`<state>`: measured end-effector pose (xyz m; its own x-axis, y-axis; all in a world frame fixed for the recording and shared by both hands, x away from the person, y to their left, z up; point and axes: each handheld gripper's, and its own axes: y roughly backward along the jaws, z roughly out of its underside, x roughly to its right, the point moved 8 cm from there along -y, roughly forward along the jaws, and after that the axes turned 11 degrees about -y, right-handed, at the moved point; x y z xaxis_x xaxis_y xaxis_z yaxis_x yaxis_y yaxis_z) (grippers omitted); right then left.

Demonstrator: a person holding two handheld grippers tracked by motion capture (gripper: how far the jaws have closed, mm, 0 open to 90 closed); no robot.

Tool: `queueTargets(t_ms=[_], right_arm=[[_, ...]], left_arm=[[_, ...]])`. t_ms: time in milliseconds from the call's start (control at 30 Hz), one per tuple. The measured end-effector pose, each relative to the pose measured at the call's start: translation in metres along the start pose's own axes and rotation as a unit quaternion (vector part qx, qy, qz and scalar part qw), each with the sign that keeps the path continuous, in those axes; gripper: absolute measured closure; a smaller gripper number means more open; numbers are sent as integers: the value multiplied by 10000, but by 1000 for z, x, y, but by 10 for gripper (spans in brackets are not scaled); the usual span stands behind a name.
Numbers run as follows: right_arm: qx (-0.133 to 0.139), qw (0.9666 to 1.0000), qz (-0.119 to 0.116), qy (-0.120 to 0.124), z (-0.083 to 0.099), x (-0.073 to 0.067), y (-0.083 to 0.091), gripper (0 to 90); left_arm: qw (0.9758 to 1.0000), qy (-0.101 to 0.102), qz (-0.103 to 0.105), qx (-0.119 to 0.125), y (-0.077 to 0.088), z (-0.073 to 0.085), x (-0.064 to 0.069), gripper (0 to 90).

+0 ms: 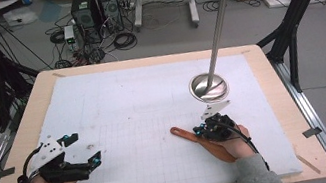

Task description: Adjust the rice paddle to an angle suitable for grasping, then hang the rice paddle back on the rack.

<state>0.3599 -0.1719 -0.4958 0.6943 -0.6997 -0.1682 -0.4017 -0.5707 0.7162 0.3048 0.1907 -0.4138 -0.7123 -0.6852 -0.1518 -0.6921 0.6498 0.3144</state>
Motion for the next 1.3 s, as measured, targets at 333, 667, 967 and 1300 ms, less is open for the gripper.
queueTargets(t_ms=[333, 667, 967, 1300], right_arm=[[349, 9993, -124, -101, -8, 0, 14, 894], [484, 9978, -268, 374, -22, -23, 29, 492], [357, 9966, -430, 614, -27, -37, 39, 99], [363, 9974, -313, 541, -27, -34, 41, 101]], left_arm=[[10000, 3, -4, 21, 1, -1, 0, 18], [10000, -1, -14, 29, 2, -1, -2, 18], [10000, 1, -3, 27, 1, -2, -1, 18], [10000, -35, 2, 53, 1, -4, -1, 18]])
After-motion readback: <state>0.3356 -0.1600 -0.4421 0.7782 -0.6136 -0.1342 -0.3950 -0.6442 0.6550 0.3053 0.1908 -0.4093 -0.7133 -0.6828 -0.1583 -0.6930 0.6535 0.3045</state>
